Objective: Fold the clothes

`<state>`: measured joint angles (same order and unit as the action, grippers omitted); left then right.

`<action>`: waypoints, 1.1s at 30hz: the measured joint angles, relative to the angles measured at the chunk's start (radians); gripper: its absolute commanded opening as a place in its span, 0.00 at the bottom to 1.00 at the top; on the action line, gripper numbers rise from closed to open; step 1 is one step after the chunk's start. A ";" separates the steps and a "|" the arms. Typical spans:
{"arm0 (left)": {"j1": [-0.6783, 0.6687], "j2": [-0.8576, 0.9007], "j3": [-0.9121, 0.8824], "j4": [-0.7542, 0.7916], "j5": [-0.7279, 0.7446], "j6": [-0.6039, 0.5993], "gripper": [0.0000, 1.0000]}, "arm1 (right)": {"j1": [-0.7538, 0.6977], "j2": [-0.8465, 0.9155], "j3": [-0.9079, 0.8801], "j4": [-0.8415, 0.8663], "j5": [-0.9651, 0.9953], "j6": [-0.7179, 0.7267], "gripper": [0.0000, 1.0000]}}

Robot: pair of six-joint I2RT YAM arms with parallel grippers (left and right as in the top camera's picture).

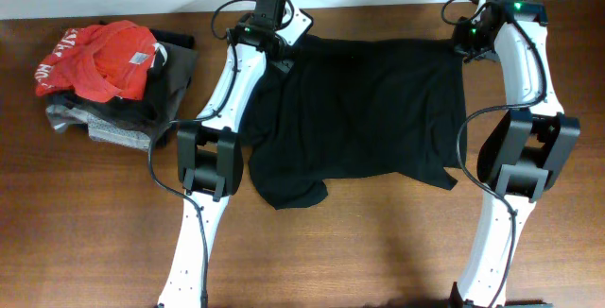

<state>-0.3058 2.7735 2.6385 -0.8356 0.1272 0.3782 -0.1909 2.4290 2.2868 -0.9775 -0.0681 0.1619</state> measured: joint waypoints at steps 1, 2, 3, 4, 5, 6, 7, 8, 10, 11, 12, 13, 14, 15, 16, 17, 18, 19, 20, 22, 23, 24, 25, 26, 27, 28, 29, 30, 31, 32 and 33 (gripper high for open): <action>0.000 0.000 0.003 0.004 -0.016 0.000 0.01 | 0.000 0.000 0.000 0.000 0.000 -0.001 0.08; -0.001 0.000 0.011 0.005 -0.039 -0.005 0.00 | 0.000 0.000 0.000 0.000 0.000 -0.001 0.08; -0.001 0.000 0.024 0.004 -0.063 -0.011 0.01 | 0.000 0.000 0.000 0.000 0.000 -0.002 0.08; 0.000 0.001 0.041 0.005 -0.089 -0.016 0.01 | 0.000 0.000 0.000 0.000 0.000 -0.002 0.08; 0.001 0.002 0.069 0.005 -0.119 -0.022 0.01 | 0.000 0.000 0.000 0.000 0.000 -0.001 0.08; 0.003 0.002 0.100 0.006 -0.144 -0.024 0.00 | 0.000 0.000 0.000 0.000 0.000 -0.002 0.08; 0.007 0.002 0.133 0.010 -0.170 -0.027 0.01 | 0.000 0.000 0.000 0.000 0.000 -0.002 0.07; 0.012 0.002 0.169 0.016 -0.193 -0.029 0.01 | 0.000 0.000 0.000 0.000 0.000 -0.002 0.05; 0.025 0.002 0.233 0.035 -0.233 -0.031 0.01 | 0.000 0.000 0.000 0.000 0.000 -0.003 0.04; 0.033 0.002 0.259 0.042 -0.248 -0.031 0.01 | 0.000 0.000 0.000 0.000 0.000 -0.003 0.04; 0.041 0.002 0.278 0.046 -0.258 -0.031 0.01 | 0.000 0.000 0.000 0.000 0.000 -0.004 0.04; 0.051 0.002 0.295 0.047 -0.268 -0.031 0.01 | 0.000 0.000 0.000 0.000 0.000 -0.004 0.04; 0.060 0.002 0.305 0.047 -0.275 -0.032 0.01 | 0.000 0.000 0.000 0.000 0.000 -0.004 0.04; 0.069 0.002 0.311 0.045 -0.281 -0.033 0.00 | 0.000 0.000 0.000 0.000 -0.001 -0.004 0.04; 0.079 0.002 0.313 0.037 -0.290 -0.034 0.01 | 0.000 0.000 0.000 0.000 -0.002 -0.005 0.04; 0.085 0.002 0.314 0.024 -0.297 -0.034 0.00 | -0.001 0.000 0.000 0.000 -0.005 -0.005 0.04; 0.092 0.002 0.314 0.008 -0.306 -0.034 0.01 | -0.002 0.000 0.000 0.000 -0.010 -0.004 0.04; 0.098 0.002 0.314 -0.018 -0.318 -0.034 0.01 | -0.003 0.000 0.000 0.000 -0.018 -0.005 0.04; 0.100 0.002 0.314 -0.033 -0.326 -0.034 0.00 | -0.006 0.000 0.000 -0.001 -0.029 -0.009 0.04; 0.100 0.002 0.314 -0.072 -0.343 -0.034 0.01 | -0.013 -0.003 0.000 -0.009 -0.051 -0.011 0.04; 0.100 0.002 0.314 -0.088 -0.349 -0.034 0.01 | -0.018 -0.007 0.000 -0.018 -0.059 -0.012 0.04; 0.099 0.002 0.314 -0.113 -0.353 -0.034 0.01 | -0.026 -0.013 0.000 -0.030 -0.073 -0.013 0.04; 0.096 0.002 0.314 -0.134 -0.356 -0.034 0.01 | -0.032 -0.022 0.000 -0.040 -0.081 -0.013 0.04; 0.093 0.002 0.314 -0.167 -0.359 -0.034 0.01 | -0.040 -0.034 0.000 -0.060 -0.090 -0.013 0.04; 0.090 0.000 0.314 -0.187 -0.362 -0.034 0.00 | -0.048 -0.048 0.000 -0.077 -0.098 -0.016 0.04; 0.087 -0.002 0.314 -0.219 -0.365 -0.034 0.01 | -0.056 -0.064 0.000 -0.095 -0.108 -0.021 0.04; 0.084 -0.006 0.314 -0.242 -0.365 -0.034 0.01 | -0.064 -0.082 0.000 -0.114 -0.118 -0.029 0.04; 0.080 -0.013 0.314 -0.272 -0.367 -0.034 0.01 | -0.071 -0.100 0.000 -0.131 -0.127 -0.035 0.04; 0.075 -0.020 0.314 -0.296 -0.368 -0.034 0.00 | -0.077 -0.121 0.000 -0.153 -0.136 -0.042 0.04; 0.071 -0.030 0.314 -0.318 -0.369 -0.034 0.01 | -0.082 -0.134 0.000 -0.170 -0.142 -0.049 0.04; 0.067 -0.041 0.314 -0.339 -0.369 -0.034 0.01 | -0.086 -0.156 0.000 -0.197 -0.148 -0.062 0.04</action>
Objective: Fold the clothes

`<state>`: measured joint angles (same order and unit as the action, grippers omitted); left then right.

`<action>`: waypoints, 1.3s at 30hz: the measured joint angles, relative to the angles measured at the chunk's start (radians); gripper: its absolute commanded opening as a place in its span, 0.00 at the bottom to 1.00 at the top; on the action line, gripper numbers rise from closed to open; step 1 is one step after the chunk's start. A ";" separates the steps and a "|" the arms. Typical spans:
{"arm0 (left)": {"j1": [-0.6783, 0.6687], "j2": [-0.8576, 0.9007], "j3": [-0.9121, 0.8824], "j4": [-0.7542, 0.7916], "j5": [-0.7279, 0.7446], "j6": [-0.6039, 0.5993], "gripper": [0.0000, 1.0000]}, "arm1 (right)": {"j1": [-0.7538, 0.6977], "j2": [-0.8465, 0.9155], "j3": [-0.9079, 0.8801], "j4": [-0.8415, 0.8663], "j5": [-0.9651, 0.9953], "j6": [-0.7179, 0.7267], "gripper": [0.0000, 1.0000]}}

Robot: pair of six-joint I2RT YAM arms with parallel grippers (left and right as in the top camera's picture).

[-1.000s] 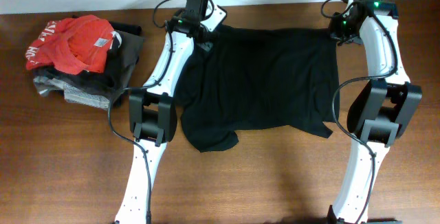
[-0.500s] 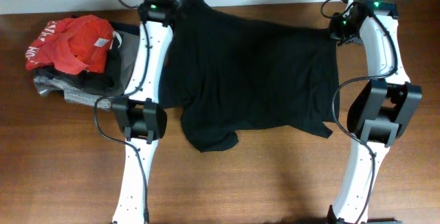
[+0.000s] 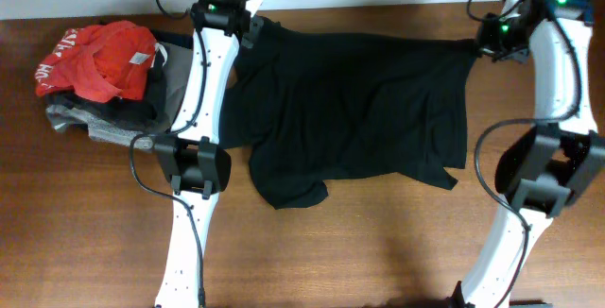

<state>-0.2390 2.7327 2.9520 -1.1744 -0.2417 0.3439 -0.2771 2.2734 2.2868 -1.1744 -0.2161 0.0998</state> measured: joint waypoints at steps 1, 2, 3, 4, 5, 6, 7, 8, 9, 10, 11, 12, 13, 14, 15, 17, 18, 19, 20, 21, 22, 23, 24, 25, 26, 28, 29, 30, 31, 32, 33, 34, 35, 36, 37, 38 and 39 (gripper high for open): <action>-0.005 -0.016 0.000 -0.032 -0.002 0.000 0.01 | -0.002 -0.011 0.000 -0.018 -0.003 -0.006 0.04; -0.012 -0.035 0.000 -0.065 -0.003 0.000 0.01 | -0.004 -0.025 0.000 -0.047 -0.005 -0.019 0.04; -0.017 -0.051 0.001 -0.089 -0.003 0.000 0.01 | -0.004 -0.031 0.001 -0.071 -0.008 -0.027 0.04; -0.022 -0.066 0.001 -0.129 -0.003 0.000 0.01 | -0.004 -0.032 0.001 -0.089 -0.008 -0.033 0.04; -0.027 -0.081 0.002 -0.176 -0.003 0.000 0.01 | -0.004 -0.032 0.001 -0.115 -0.011 -0.040 0.04; -0.032 -0.092 0.003 -0.207 -0.003 0.000 0.01 | -0.004 -0.032 0.001 -0.126 -0.011 -0.044 0.04; -0.035 -0.101 0.003 -0.232 -0.003 0.000 0.01 | -0.004 -0.031 0.001 -0.146 -0.011 -0.049 0.04; -0.038 -0.108 0.004 -0.262 -0.003 0.000 0.01 | -0.004 -0.031 0.001 -0.155 -0.011 -0.052 0.04; -0.040 -0.111 0.005 -0.285 -0.003 0.000 0.00 | -0.004 -0.031 0.001 -0.165 -0.011 -0.052 0.04; -0.040 -0.111 0.005 -0.305 -0.003 0.000 0.01 | -0.006 -0.031 0.001 -0.171 -0.011 -0.053 0.04; -0.039 -0.111 0.005 -0.321 -0.003 0.000 0.00 | -0.008 -0.031 0.001 -0.178 -0.011 -0.055 0.04; -0.038 -0.111 0.005 -0.334 -0.003 0.000 0.01 | -0.012 -0.031 0.001 -0.188 -0.011 -0.055 0.04; -0.036 -0.111 0.005 -0.348 -0.003 0.000 0.01 | -0.016 -0.031 0.001 -0.196 -0.011 -0.055 0.04; -0.034 -0.111 0.005 -0.360 -0.003 0.000 0.00 | -0.022 -0.031 0.001 -0.203 -0.011 -0.055 0.04; -0.033 -0.111 0.005 -0.369 -0.003 0.000 0.01 | -0.027 -0.031 0.001 -0.208 -0.011 -0.055 0.04; -0.033 -0.111 0.005 -0.385 0.000 0.000 0.01 | -0.039 -0.030 0.001 -0.212 -0.011 -0.055 0.04; -0.033 -0.111 0.005 -0.395 0.007 0.000 0.01 | -0.047 -0.029 0.001 -0.217 -0.011 -0.055 0.04; -0.033 -0.111 0.005 -0.397 0.014 0.000 0.00 | -0.050 -0.028 0.000 -0.222 -0.011 -0.056 0.04; -0.033 -0.111 0.005 -0.402 0.026 0.000 0.01 | -0.051 -0.025 0.000 -0.235 -0.011 -0.055 0.04; -0.033 -0.111 0.005 -0.408 0.038 0.000 0.01 | -0.051 -0.023 0.000 -0.240 -0.011 -0.056 0.04; -0.034 -0.111 0.005 -0.414 0.052 0.000 0.00 | -0.051 -0.018 0.000 -0.245 -0.011 -0.056 0.04; -0.034 -0.111 0.005 -0.419 0.064 0.000 0.01 | -0.051 -0.013 -0.001 -0.246 -0.011 -0.056 0.04; -0.033 -0.111 0.005 -0.424 0.079 0.000 0.01 | -0.050 -0.008 -0.009 -0.245 -0.011 -0.056 0.04; -0.033 -0.111 0.005 -0.427 0.091 0.000 0.01 | -0.050 -0.006 -0.016 -0.245 -0.011 -0.056 0.04; -0.033 -0.111 0.004 -0.428 0.102 0.000 0.01 | -0.050 -0.005 -0.031 -0.240 -0.011 -0.055 0.04; -0.033 -0.111 -0.005 -0.427 0.117 0.000 0.04 | -0.051 -0.001 -0.060 -0.235 -0.011 -0.055 0.04; -0.033 -0.111 -0.013 -0.427 0.123 -0.001 0.08 | -0.051 0.002 -0.070 -0.232 -0.011 -0.056 0.04; -0.033 -0.111 -0.024 -0.427 0.127 -0.003 0.12 | -0.051 0.004 -0.080 -0.225 -0.011 -0.056 0.06; -0.033 -0.111 -0.039 -0.426 0.132 -0.005 0.17 | -0.051 0.006 -0.090 -0.220 -0.011 -0.055 0.13; -0.033 -0.111 -0.051 -0.426 0.134 -0.008 0.24 | -0.050 0.008 -0.097 -0.217 -0.011 -0.056 0.18; -0.033 -0.111 -0.068 -0.427 0.135 -0.009 0.31 | -0.051 0.010 -0.100 -0.217 -0.011 -0.056 0.24; -0.033 -0.111 -0.084 -0.427 0.136 -0.007 0.35 | -0.051 0.010 -0.101 -0.214 -0.010 -0.061 0.25; -0.033 -0.111 -0.103 -0.426 0.138 -0.012 0.38 | -0.051 0.010 -0.101 -0.213 -0.011 -0.056 0.27; -0.033 -0.111 -0.120 -0.426 0.138 -0.011 0.40 | -0.051 0.010 -0.101 -0.213 -0.011 -0.058 0.30; -0.033 -0.111 -0.135 -0.427 0.138 -0.011 0.40 | -0.051 0.010 -0.101 -0.214 -0.011 -0.059 0.30; -0.033 -0.111 -0.151 -0.427 0.138 -0.010 0.40 | -0.051 0.010 -0.101 -0.215 -0.010 -0.060 0.30; -0.033 -0.111 -0.163 -0.427 0.138 -0.011 0.40 | -0.051 0.010 -0.101 -0.218 -0.011 -0.058 0.30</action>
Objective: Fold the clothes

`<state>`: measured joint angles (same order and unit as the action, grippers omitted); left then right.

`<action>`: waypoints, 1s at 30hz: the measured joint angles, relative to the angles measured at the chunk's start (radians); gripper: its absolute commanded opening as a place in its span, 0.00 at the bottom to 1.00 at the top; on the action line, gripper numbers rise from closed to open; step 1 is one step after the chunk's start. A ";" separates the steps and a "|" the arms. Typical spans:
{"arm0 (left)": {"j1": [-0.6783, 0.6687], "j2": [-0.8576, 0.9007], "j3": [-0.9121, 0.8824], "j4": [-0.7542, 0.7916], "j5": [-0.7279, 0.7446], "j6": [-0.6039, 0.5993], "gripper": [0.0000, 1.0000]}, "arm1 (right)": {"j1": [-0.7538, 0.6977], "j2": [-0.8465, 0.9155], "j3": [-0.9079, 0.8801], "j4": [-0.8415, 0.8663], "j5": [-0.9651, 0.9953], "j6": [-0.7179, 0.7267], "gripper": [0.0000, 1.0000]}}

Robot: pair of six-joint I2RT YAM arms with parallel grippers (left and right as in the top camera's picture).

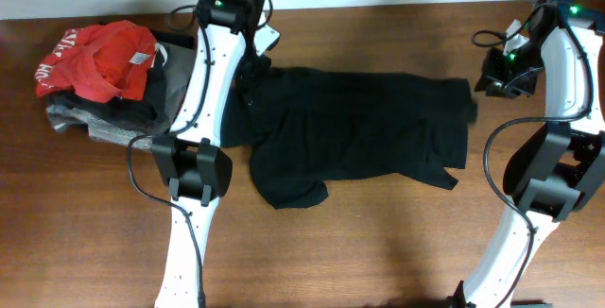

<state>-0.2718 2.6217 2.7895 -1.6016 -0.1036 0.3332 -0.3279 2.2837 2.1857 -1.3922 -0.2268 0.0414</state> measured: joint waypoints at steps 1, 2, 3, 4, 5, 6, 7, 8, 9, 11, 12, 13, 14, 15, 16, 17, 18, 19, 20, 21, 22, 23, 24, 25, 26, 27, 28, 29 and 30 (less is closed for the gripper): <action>0.000 0.000 -0.009 -0.001 0.000 0.000 0.40 | 0.000 0.000 0.000 -0.007 0.000 0.000 0.31; 0.000 0.000 -0.014 -0.005 0.000 0.000 0.40 | 0.000 0.000 0.000 -0.014 0.000 -0.001 0.31; 0.000 0.000 -0.016 -0.009 0.000 0.000 0.40 | 0.000 0.000 0.000 -0.021 0.000 -0.001 0.30; 0.000 0.000 -0.016 -0.010 0.000 0.000 0.40 | 0.000 0.000 0.000 -0.031 0.000 0.000 0.30; 0.000 0.000 -0.016 -0.011 0.000 0.000 0.39 | 0.000 0.000 0.000 -0.040 0.000 0.000 0.30; 0.001 0.000 -0.016 -0.013 0.000 0.000 0.39 | 0.000 0.000 0.000 -0.053 0.000 -0.001 0.30; 0.002 0.000 -0.016 -0.017 0.000 0.000 0.39 | 0.000 0.000 0.000 -0.068 0.000 -0.001 0.30; 0.003 0.000 -0.016 -0.022 0.000 0.000 0.39 | 0.000 0.000 0.003 -0.084 -0.001 0.000 0.30; 0.005 0.000 -0.016 -0.027 0.000 0.000 0.39 | 0.000 0.000 0.006 -0.095 0.000 0.000 0.30; 0.013 -0.012 -0.016 -0.034 0.000 -0.005 0.39 | 0.000 0.000 0.030 -0.135 -0.002 -0.001 0.30; 0.016 -0.019 -0.016 -0.034 0.000 -0.009 0.39 | 0.000 0.000 0.048 -0.153 -0.005 -0.001 0.31; 0.019 -0.033 -0.016 -0.033 0.000 -0.016 0.40 | 0.000 0.000 0.069 -0.166 -0.008 -0.001 0.31; 0.023 -0.051 -0.016 -0.033 0.000 -0.021 0.40 | 0.000 -0.001 0.092 -0.179 -0.012 0.000 0.32; 0.024 -0.075 -0.016 -0.032 0.003 -0.026 0.42 | 0.000 -0.003 0.112 -0.191 -0.017 0.000 0.32; 0.027 -0.101 -0.016 -0.032 0.008 -0.030 0.43 | 0.000 -0.008 0.137 -0.208 -0.025 0.000 0.33; 0.029 -0.135 -0.016 -0.030 0.018 -0.034 0.44 | 0.000 -0.013 0.153 -0.217 -0.029 0.000 0.35; 0.029 -0.169 -0.016 -0.029 0.027 -0.038 0.45 | 0.000 -0.026 0.171 -0.232 -0.033 0.000 0.36; 0.029 -0.207 -0.016 -0.029 0.036 -0.042 0.45 | 0.000 -0.043 0.188 -0.251 -0.036 0.000 0.37; 0.029 -0.237 -0.016 -0.029 0.045 -0.046 0.45 | 0.000 -0.057 0.199 -0.266 -0.038 0.000 0.37; 0.029 -0.267 -0.015 -0.029 0.050 -0.053 0.45 | 0.000 -0.080 0.212 -0.285 -0.039 0.000 0.37; 0.029 -0.296 -0.014 -0.030 0.056 -0.063 0.45 | 0.000 -0.109 0.220 -0.296 -0.042 0.000 0.37; 0.027 -0.322 -0.011 -0.033 0.064 -0.071 0.45 | 0.000 -0.139 0.224 -0.299 -0.042 0.001 0.37; 0.026 -0.341 -0.009 -0.037 0.072 -0.078 0.45 | 0.000 -0.160 0.227 -0.301 -0.043 0.003 0.38; 0.026 -0.359 -0.009 -0.045 0.079 -0.090 0.45 | 0.000 -0.194 0.232 -0.301 -0.045 0.006 0.38; 0.026 -0.367 -0.008 -0.053 0.084 -0.096 0.45 | 0.000 -0.214 0.234 -0.301 -0.045 0.007 0.37; 0.026 -0.375 -0.008 -0.065 0.090 -0.109 0.45 | 0.000 -0.243 0.236 -0.301 -0.046 0.010 0.38; 0.026 -0.378 -0.008 -0.076 0.093 -0.119 0.45 | 0.000 -0.269 0.237 -0.301 -0.046 0.012 0.38; 0.026 -0.380 -0.008 -0.083 0.097 -0.136 0.45 | 0.000 -0.292 0.237 -0.301 -0.047 0.014 0.39; 0.026 -0.380 -0.008 -0.084 0.101 -0.149 0.45 | 0.000 -0.314 0.237 -0.301 -0.049 0.017 0.41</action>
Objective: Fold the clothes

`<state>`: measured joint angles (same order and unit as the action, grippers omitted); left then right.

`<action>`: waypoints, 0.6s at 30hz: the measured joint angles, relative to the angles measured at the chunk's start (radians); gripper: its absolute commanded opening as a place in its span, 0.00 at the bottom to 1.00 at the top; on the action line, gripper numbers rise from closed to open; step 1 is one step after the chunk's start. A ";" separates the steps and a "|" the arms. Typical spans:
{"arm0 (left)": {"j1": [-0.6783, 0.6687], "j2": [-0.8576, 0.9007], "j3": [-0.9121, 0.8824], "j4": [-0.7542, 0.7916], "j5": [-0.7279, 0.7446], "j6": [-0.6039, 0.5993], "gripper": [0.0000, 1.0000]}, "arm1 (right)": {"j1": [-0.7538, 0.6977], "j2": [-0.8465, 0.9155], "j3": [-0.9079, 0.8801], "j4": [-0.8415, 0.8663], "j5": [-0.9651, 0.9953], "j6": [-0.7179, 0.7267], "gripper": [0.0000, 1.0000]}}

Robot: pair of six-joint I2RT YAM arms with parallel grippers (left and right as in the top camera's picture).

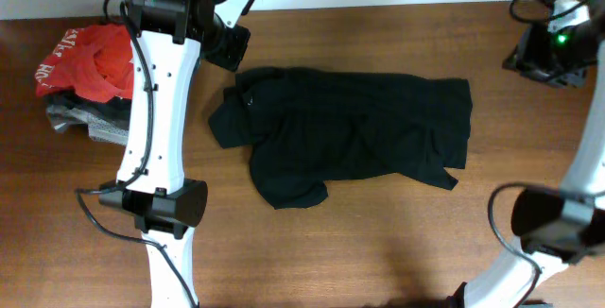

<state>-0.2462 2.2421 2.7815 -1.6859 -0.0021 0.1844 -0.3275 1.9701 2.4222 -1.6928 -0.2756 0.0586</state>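
Note:
A black shirt (350, 133) lies on the wooden table (378, 251), its far edge folded forward so that it forms a wide, short band. One sleeve sticks out at the left (227, 124), and a flap hangs toward the front (288, 190). My left gripper (230, 48) hovers just beyond the shirt's far left corner, apart from the cloth. My right gripper (537, 59) is raised off to the far right, well away from the shirt. Neither holds any cloth; their fingers are too dark and small to read.
A pile of clothes sits at the far left, with a red garment (80, 58) on top and grey and dark pieces (90, 124) under it. My left arm (156, 110) runs down past the pile. The table's back edge meets a white wall.
Both grippers were down at the shirt's folded far corners. Now they are off the cloth, the left one up and to the left, the right one up and to the right. The shirt stays folded.
At first the shirt lay spread out with both grippers on its far corners. Then those corners were held up toward the back of the table. Later the far edge lay forward over the middle. Now the cloth is let go and both arms stand away.

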 measured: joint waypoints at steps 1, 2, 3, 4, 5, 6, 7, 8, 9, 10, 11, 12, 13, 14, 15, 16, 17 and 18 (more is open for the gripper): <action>0.000 0.000 0.000 0.000 0.010 -0.012 0.45 | 0.000 -0.024 0.000 0.000 0.000 0.006 0.43; 0.000 -0.001 0.000 0.000 0.022 -0.023 0.45 | 0.002 -0.051 -0.001 0.000 0.000 0.012 0.45; 0.000 -0.005 -0.001 0.000 0.034 -0.034 0.45 | 0.003 -0.077 -0.001 0.000 0.000 0.016 0.47; 0.000 -0.011 -0.003 -0.001 0.042 -0.042 0.45 | 0.007 -0.111 -0.003 0.001 0.000 0.020 0.49; 0.000 -0.021 -0.003 0.000 0.049 -0.050 0.45 | 0.011 -0.136 -0.006 0.000 0.002 0.019 0.51; 0.000 -0.034 -0.003 0.000 0.056 -0.057 0.45 | 0.018 -0.175 -0.013 0.000 0.005 0.023 0.51; -0.002 -0.052 -0.005 -0.001 0.060 -0.064 0.45 | 0.029 -0.212 -0.024 0.002 0.013 0.028 0.51; -0.005 -0.076 -0.007 0.000 0.066 -0.073 0.45 | 0.041 -0.259 -0.040 0.001 0.027 0.039 0.52; -0.007 -0.103 -0.013 0.000 0.068 -0.078 0.46 | 0.053 -0.312 -0.063 0.000 0.045 0.048 0.52; -0.010 -0.136 -0.022 0.000 0.071 -0.081 0.46 | 0.060 -0.348 -0.080 0.002 0.056 0.058 0.52; -0.014 -0.159 -0.034 0.001 0.071 -0.085 0.45 | 0.067 -0.399 -0.111 0.001 0.071 0.071 0.52; -0.024 -0.210 -0.059 0.000 0.074 -0.090 0.46 | 0.069 -0.446 -0.146 0.001 0.084 0.082 0.52; -0.035 -0.251 -0.089 0.001 0.075 -0.094 0.46 | 0.069 -0.493 -0.186 0.000 0.096 0.092 0.52; -0.044 -0.281 -0.114 0.000 0.075 -0.097 0.46 | 0.069 -0.533 -0.225 0.001 0.105 0.099 0.52; -0.056 -0.321 -0.158 0.000 0.076 -0.100 0.46 | 0.069 -0.577 -0.275 0.000 0.115 0.107 0.52; -0.068 -0.351 -0.200 0.000 0.078 -0.100 0.46 | 0.069 -0.606 -0.323 0.002 0.121 0.113 0.52; -0.077 -0.377 -0.246 0.000 0.081 -0.100 0.46 | 0.069 -0.636 -0.366 0.000 0.125 0.119 0.52; -0.086 -0.398 -0.306 -0.003 0.082 -0.101 0.46 | 0.069 -0.658 -0.416 0.000 0.129 0.125 0.52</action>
<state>-0.3321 1.8442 2.4756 -1.6886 0.0795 0.0834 -0.2581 1.3125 2.0064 -1.6928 -0.1463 0.1837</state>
